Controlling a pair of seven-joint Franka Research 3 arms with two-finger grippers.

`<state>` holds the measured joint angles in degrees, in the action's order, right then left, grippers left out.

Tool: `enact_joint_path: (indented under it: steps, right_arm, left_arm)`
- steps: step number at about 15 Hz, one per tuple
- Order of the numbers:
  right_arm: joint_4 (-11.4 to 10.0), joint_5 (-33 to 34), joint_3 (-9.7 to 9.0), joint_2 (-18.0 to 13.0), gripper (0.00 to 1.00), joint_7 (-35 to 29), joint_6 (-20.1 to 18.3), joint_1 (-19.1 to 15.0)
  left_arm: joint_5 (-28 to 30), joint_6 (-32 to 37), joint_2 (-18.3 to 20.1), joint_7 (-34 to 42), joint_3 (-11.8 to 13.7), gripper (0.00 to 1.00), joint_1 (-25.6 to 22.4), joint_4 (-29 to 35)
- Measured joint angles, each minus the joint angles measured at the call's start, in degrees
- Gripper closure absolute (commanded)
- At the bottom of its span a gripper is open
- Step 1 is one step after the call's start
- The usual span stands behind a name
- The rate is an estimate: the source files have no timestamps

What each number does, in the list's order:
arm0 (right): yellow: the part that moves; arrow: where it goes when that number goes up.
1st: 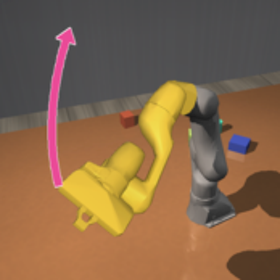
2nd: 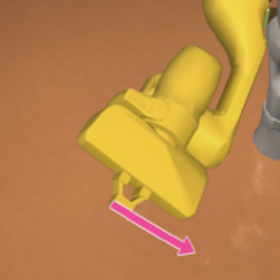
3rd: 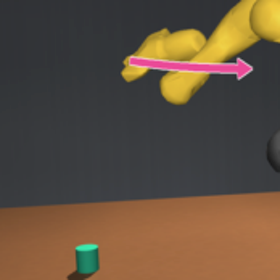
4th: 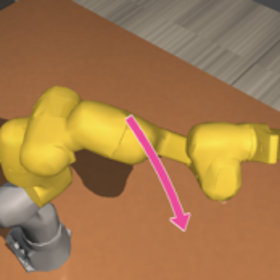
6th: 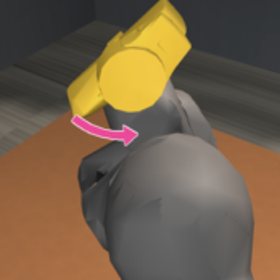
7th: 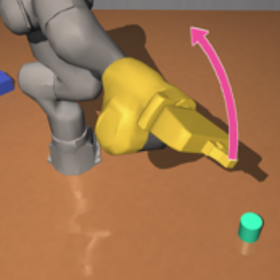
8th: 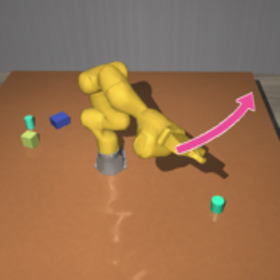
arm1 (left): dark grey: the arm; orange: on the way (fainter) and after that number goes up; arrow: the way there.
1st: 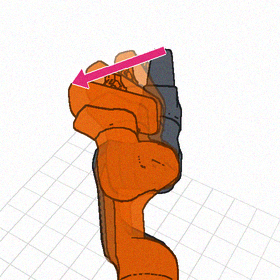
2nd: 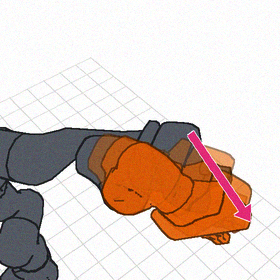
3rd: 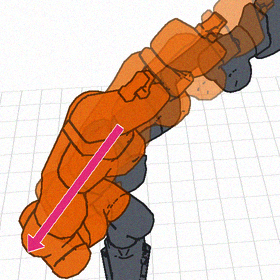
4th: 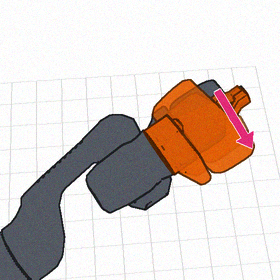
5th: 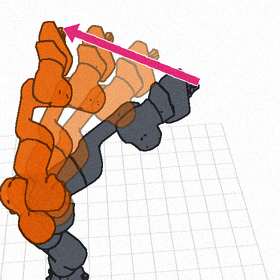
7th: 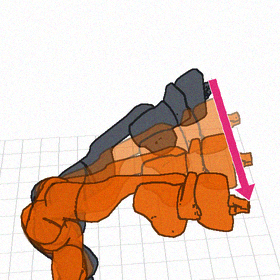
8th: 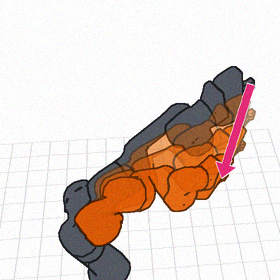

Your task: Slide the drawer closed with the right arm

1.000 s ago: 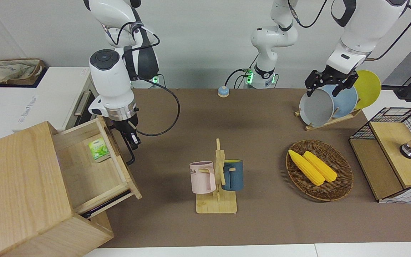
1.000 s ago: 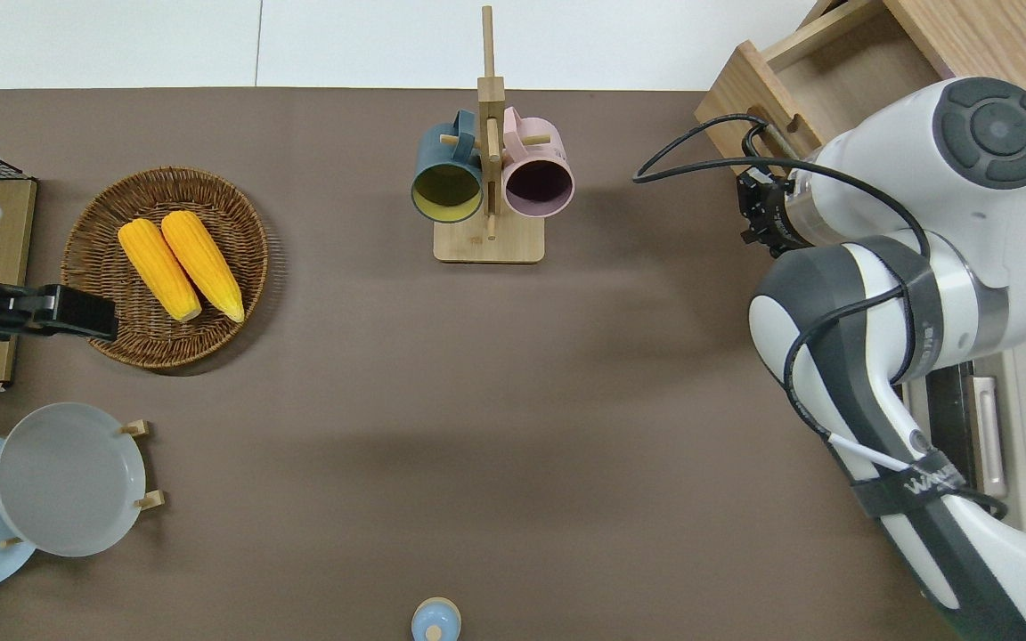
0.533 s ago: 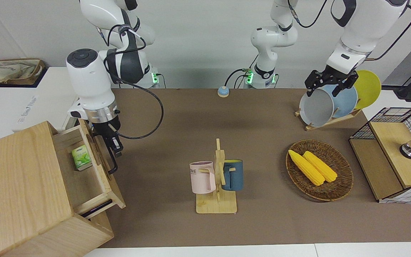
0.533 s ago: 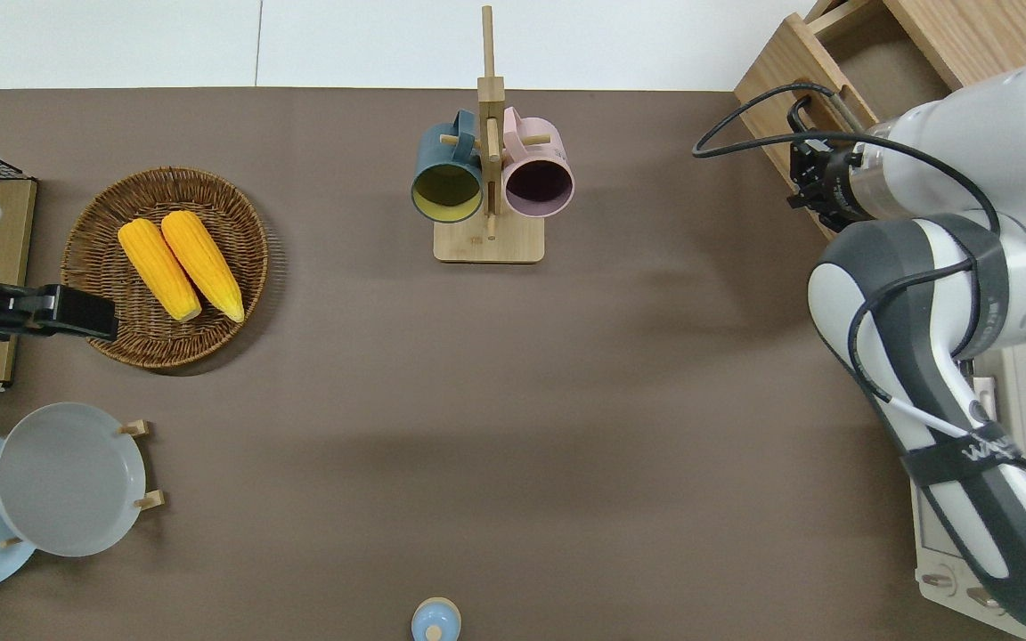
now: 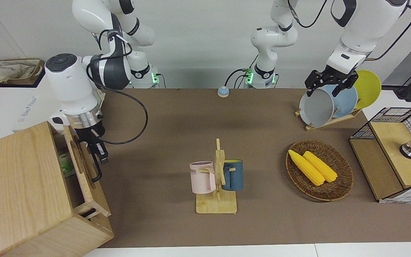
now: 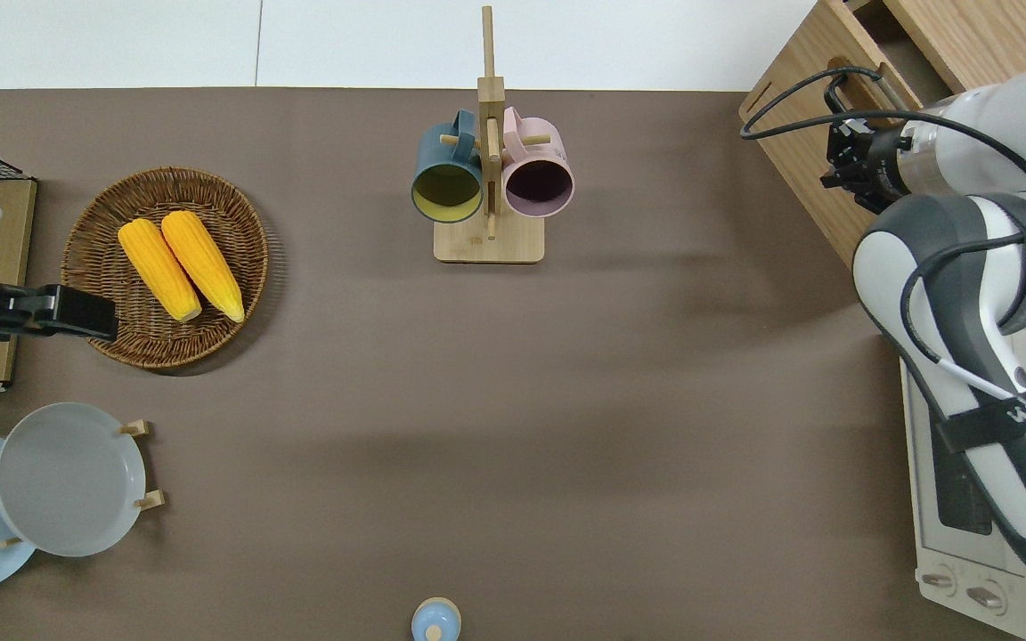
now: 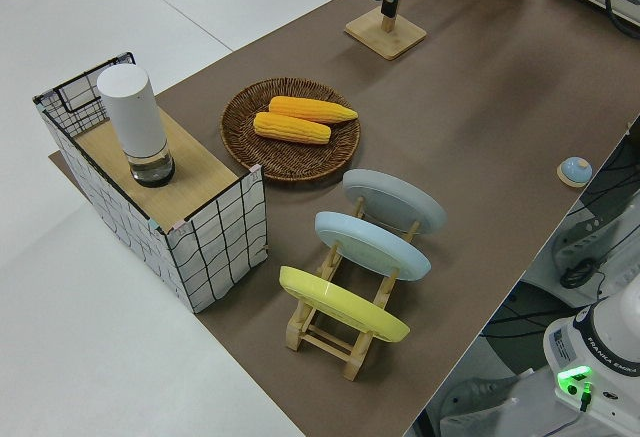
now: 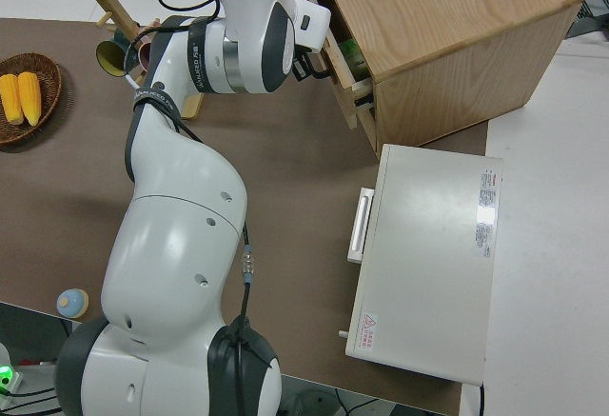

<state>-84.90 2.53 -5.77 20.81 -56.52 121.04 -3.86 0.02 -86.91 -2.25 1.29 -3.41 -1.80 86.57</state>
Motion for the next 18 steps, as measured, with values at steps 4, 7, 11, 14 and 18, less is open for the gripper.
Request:
enact_joint_path:
  steps: [4,7,11,14,18]
  right_arm:
    - [0.60,-0.03,-0.05,0.51,1.000,2.54,0.46,-1.46]
    - [1.38,-1.33,-0.28,0.94,1.000,4.88,0.50,-2.34]
    - [2.00,-1.72,-0.51,1.30,1.000,6.64,0.50,-3.23]
    - [2.07,-2.10,-0.69,1.36,1.000,7.65,0.48,-3.41]
    - [2.11,-2.30,-1.30,1.37,1.000,8.70,0.40,-3.95]
  left_arm:
    - [0.00,0.00,0.00,0.00,0.00,0.01,0.00,0.00]
    - [0.00,0.00,0.00,0.00,0.00,0.01,0.00,0.00]
    - [0.00,0.00,0.00,0.00,0.00,0.01,0.00,0.00]
    - [0.00,0.00,0.00,0.00,0.00,0.01,0.00,0.00]
    - [0.00,0.00,0.00,0.00,0.00,0.01,0.00,0.00]
